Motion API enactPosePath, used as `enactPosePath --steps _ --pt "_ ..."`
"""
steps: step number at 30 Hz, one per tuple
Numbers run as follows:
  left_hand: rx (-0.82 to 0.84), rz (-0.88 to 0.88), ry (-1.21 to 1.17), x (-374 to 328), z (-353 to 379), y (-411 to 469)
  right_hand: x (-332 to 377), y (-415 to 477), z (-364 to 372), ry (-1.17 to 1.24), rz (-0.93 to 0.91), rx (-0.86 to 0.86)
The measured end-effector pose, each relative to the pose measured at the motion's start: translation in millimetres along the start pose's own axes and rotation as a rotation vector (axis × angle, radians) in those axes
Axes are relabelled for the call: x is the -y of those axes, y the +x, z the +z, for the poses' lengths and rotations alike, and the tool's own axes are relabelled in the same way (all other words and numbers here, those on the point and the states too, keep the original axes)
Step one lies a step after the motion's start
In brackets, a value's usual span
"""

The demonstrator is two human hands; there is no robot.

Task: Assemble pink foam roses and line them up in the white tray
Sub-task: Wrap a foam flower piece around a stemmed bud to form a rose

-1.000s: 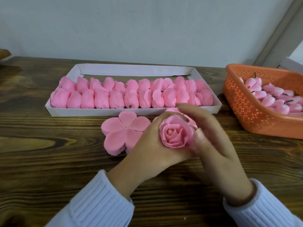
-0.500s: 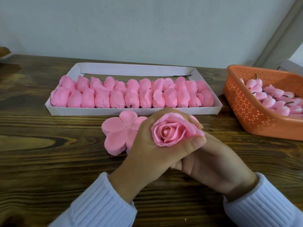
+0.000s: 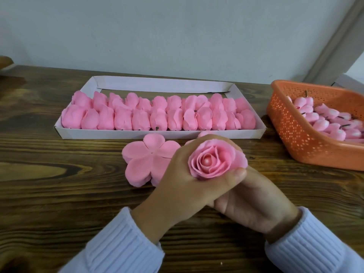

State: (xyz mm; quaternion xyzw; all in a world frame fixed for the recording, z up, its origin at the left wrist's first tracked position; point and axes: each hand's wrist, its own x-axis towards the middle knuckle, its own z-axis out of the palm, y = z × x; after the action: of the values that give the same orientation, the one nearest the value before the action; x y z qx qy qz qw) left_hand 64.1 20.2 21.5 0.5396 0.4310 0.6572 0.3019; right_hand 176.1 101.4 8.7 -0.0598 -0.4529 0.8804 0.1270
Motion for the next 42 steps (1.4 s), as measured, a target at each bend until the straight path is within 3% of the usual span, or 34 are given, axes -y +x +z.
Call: enactPosePath --steps 12,20,27,38,42 --pt "-0.038 -0.017 0.004 0.6 0.0 1.8 -0.8 0.0 1.0 0.089 -0.057 0.039" --pt "-0.014 -0.026 -0.018 1.4 1.3 1.4 -0.8 -0.3 -1.8 0.001 0.005 -0.024" --pt "-0.038 0.003 0.129 8.5 0.2 1.4 -0.7 -3.6 2.3 0.101 -0.021 -0.061" --pt "-0.025 0.012 0.113 8.5 0.1 -0.1 0.3 -3.6 4.6 0.158 -0.038 0.007" --pt "-0.001 0.008 0.205 7.1 -2.5 0.9 -0.8 -3.2 1.5 0.108 0.013 -0.085"
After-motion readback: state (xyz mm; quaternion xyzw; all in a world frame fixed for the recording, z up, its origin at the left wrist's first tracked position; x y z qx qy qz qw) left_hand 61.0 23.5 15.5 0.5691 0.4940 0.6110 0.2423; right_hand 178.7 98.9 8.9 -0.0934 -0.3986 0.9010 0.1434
